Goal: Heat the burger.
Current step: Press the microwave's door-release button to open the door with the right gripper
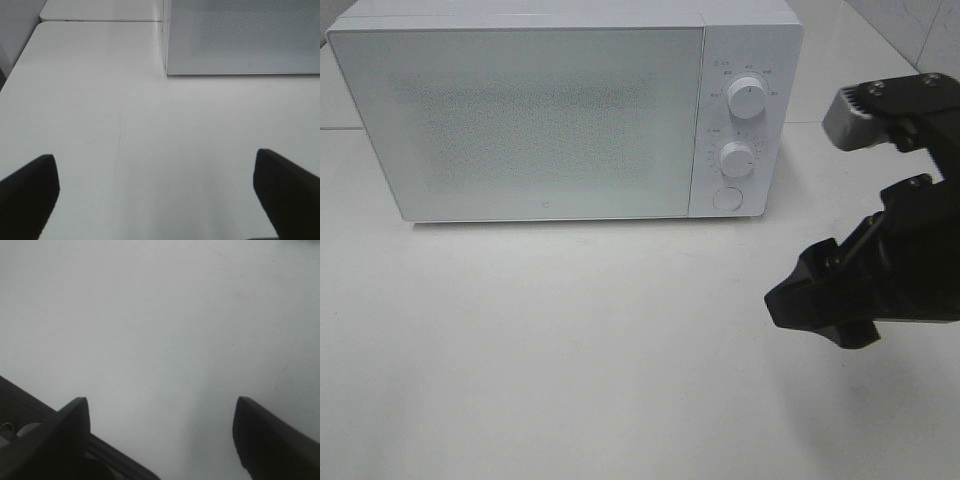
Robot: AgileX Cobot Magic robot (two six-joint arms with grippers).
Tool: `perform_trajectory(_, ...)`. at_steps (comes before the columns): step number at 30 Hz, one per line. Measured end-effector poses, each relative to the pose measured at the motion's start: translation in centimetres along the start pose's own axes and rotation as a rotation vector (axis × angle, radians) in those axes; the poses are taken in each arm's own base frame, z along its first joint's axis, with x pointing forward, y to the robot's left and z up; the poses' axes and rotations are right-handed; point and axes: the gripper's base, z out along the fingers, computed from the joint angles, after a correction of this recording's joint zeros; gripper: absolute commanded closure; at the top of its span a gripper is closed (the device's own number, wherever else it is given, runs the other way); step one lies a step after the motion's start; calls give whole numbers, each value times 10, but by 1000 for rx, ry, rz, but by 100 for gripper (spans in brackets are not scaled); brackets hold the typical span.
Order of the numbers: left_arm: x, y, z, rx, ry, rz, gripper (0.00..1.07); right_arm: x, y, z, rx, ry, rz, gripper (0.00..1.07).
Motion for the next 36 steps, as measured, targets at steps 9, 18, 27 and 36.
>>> perform_trajectory(9,0,0,0,0,0,0,9,13,-10,-42,22,-78,-6,31)
perform_trajectory(18,0,0,0,0,0,0,9,31,-40,-82,151,-195,111,31)
perform_trajectory(27,0,0,0,0,0,0,9,68,-45,-121,246,-367,179,31)
perform_trajectory(36,0,0,0,0,0,1,9,106,-44,-124,305,-478,218,31)
